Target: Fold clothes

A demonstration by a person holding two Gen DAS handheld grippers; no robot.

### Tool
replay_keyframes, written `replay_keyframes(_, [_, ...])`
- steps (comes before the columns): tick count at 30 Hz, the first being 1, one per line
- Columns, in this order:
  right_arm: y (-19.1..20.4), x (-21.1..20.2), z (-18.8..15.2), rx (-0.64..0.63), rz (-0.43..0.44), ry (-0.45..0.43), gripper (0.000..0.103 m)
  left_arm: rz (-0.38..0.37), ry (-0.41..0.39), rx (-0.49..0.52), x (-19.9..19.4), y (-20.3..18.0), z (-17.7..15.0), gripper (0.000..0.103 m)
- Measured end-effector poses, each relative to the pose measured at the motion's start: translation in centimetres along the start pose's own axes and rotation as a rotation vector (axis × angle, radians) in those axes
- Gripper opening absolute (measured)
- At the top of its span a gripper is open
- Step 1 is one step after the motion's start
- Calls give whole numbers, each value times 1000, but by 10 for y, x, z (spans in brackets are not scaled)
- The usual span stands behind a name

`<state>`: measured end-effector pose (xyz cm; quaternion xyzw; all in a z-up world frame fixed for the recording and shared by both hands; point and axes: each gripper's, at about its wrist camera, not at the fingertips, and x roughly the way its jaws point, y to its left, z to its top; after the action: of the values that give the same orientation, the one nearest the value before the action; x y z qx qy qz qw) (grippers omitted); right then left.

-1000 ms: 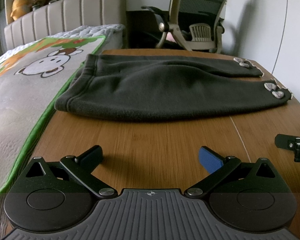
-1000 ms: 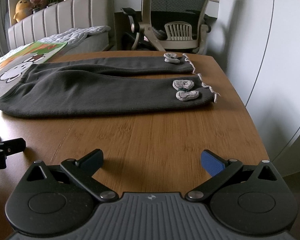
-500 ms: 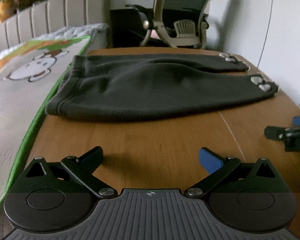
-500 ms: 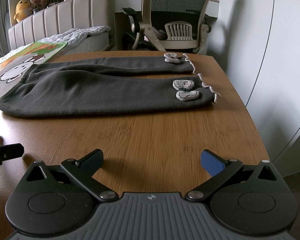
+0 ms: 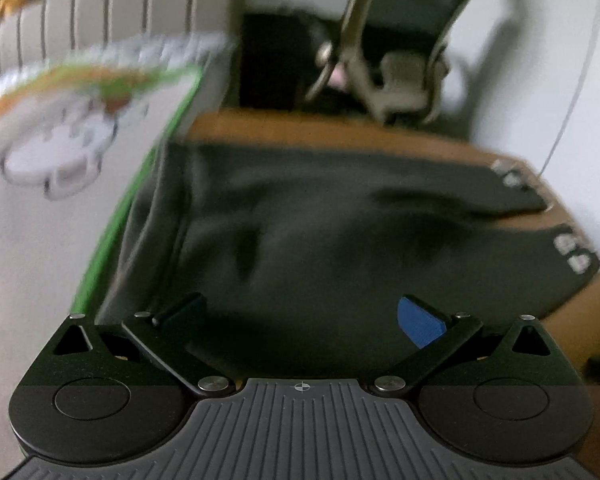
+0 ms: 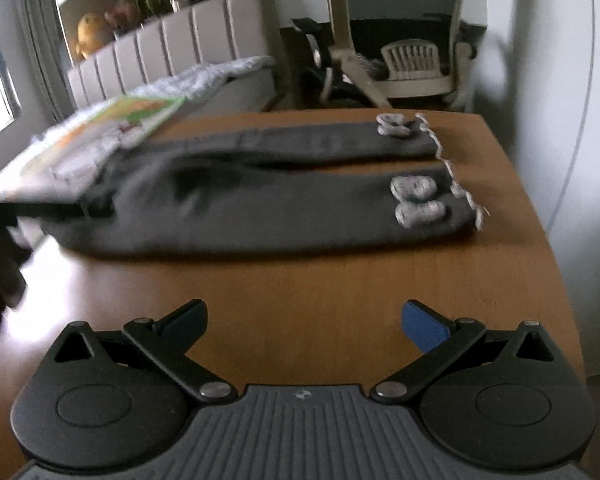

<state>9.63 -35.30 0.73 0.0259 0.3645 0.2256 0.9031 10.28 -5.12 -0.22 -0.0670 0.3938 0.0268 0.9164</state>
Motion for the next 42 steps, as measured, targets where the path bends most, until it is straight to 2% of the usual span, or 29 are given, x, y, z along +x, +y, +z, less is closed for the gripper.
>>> replay_keyframes(2, [2,-1,18,-12,25,-35,103,-7,4,43,-3,2,-3,103])
replay_keyframes(6, [14,16,48,-77,55,-101,103,-48,57,32,-13,11,-3,103])
replay_keyframes(10, [8,56,62,5,146,-72,103,-119,76,-38,-23,31,15,103])
replay_keyframes(11, [6,66,63,32,149,-57,103,-121,51,-67,-27,39,23,103])
replay_keyframes(14, [8,85,57,41,163,-5,103,-31,-71,-132,-32,64,54,103])
replay_keyframes(16, [11,86,51,-1,159,-17,103,35,-121,-163,-22,77,75,103])
replay_keyframes(20, [15,84,45,-64,157,-15,103,84,-79,-233,31,89,112,103])
replay_keyframes(24, [12,82,46,-62,170,-8,103,168,-28,-199,75,84,125,103])
replay_keyframes(25, [11,81,47,-57,171,-2,100,173,-18,-193,81,83,124,103])
replay_keyframes(26, [8,79,50,-47,172,6,93,172,-7,-189,85,82,122,102])
replay_keyframes(28, [-2,73,60,-24,184,8,80,159,9,-184,89,81,117,91])
replay_keyframes(29, [-9,68,69,-15,171,-10,75,156,16,-183,90,81,115,64])
replay_keyframes(30, [-17,64,80,-8,148,-34,73,156,14,-184,90,83,112,57])
replay_keyframes(31, [-26,62,90,-4,117,-56,67,158,7,-185,89,84,110,56])
replay_keyframes(32, [-34,61,100,-1,81,-78,63,157,3,-184,88,85,108,50])
replay_keyframes(34, [-58,69,122,46,8,-103,40,150,-5,-175,87,86,107,46])
replay_keyframes(39, [-99,109,151,168,-130,-121,39,132,-24,-156,83,89,103,44])
replay_keyframes(42, [-102,135,153,158,-185,-93,39,123,-31,-153,82,91,102,44])
